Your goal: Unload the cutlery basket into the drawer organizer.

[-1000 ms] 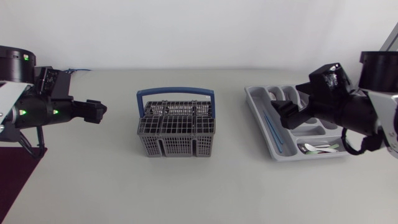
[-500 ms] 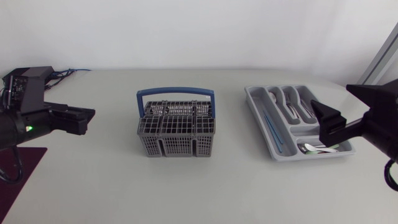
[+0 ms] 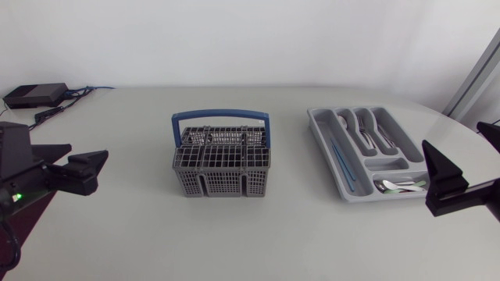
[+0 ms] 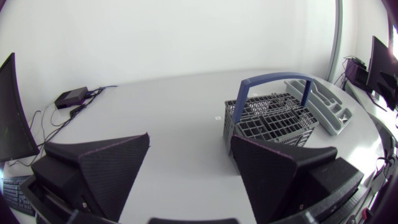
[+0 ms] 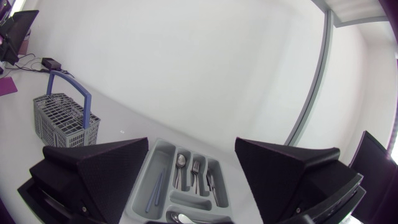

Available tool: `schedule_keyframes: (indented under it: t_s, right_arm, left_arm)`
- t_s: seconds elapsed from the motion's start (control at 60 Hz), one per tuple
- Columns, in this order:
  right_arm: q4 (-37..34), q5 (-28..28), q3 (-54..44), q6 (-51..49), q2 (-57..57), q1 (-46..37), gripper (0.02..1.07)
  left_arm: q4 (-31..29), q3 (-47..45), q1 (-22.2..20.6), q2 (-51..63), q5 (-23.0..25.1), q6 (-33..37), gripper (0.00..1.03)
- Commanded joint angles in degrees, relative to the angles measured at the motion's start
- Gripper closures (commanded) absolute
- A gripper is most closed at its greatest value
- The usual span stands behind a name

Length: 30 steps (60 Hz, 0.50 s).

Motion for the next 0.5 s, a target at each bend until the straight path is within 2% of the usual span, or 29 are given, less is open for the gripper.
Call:
schedule_keyframes:
  t_s: [0.0, 0.483]
  right_arm:
    - [-0.76, 0.55, -2.51, -1.03, -2.61, -0.87, 0.07]
    - [3.80, 1.43, -11.23, 9.82, -6.81, -0.85, 0.07]
  left_arm:
    - [1.16, -2.89, -0.55, -2.41, -0.90, -0.77, 0.05]
    - [9.71, -15.40, 0.76, -16.31, -2.08, -3.17, 0.05]
